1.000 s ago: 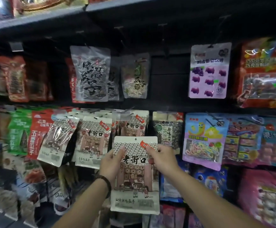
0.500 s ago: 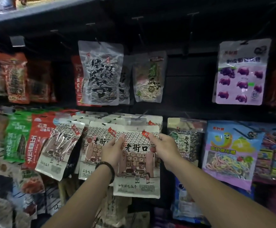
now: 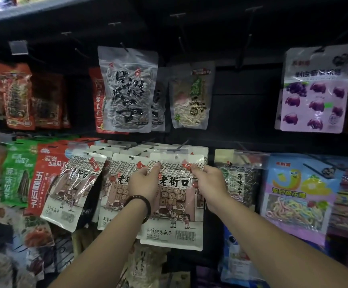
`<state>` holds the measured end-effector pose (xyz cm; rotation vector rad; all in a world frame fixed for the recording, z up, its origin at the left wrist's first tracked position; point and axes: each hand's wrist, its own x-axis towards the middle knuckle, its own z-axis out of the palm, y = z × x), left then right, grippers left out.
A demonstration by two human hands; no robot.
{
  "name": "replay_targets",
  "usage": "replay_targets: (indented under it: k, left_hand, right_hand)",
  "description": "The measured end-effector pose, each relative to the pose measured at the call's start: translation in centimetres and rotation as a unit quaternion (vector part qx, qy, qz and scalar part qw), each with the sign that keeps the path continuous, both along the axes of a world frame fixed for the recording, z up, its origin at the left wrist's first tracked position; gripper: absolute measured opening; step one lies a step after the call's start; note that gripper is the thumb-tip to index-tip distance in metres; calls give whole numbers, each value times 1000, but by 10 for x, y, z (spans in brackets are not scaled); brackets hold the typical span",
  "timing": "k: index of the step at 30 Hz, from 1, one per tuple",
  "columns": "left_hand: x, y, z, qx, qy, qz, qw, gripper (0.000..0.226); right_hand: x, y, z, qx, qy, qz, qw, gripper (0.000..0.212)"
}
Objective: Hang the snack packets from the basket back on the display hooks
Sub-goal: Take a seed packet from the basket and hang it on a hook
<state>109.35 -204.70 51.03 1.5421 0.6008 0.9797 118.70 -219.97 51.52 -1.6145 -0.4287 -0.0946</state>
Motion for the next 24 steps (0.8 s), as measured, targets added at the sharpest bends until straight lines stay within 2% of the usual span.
replay_targets:
  k: [3, 4, 7, 9, 13, 17, 20, 24]
  left_hand:
    - [0, -9, -4, 28, -15, 50, 998, 43]
    - [-1, -14, -8, 49, -19, 75, 996, 42]
    - [-1, -31, -36, 222, 30, 129, 966, 49]
    - [0, -42, -57, 300, 51, 77, 950, 53]
    - [11, -52, -83, 373, 127, -10, 919, 71]
    - [30, -52, -89, 394, 206, -39, 895, 94]
    - [43, -54, -96, 390, 219, -15, 894, 100]
    - [45, -54, -104, 386, 227, -11, 894, 105]
  right_hand:
    - [7, 5, -5, 2, 12, -24, 1000, 46]
    - [9, 6, -6, -6, 13, -33, 999, 45]
    - [17, 11, -6, -34, 2, -66, 997, 41]
    - [23, 14, -4, -39, -6, -70, 997, 39]
    - [31, 20, -4, -44, -16, -90, 995, 43]
    - [44, 25, -3, -63, -15, -98, 993, 39]
    - [52, 23, -3, -75, -4, -60, 995, 51]
    - [51, 11, -3, -111, -29, -23, 993, 49]
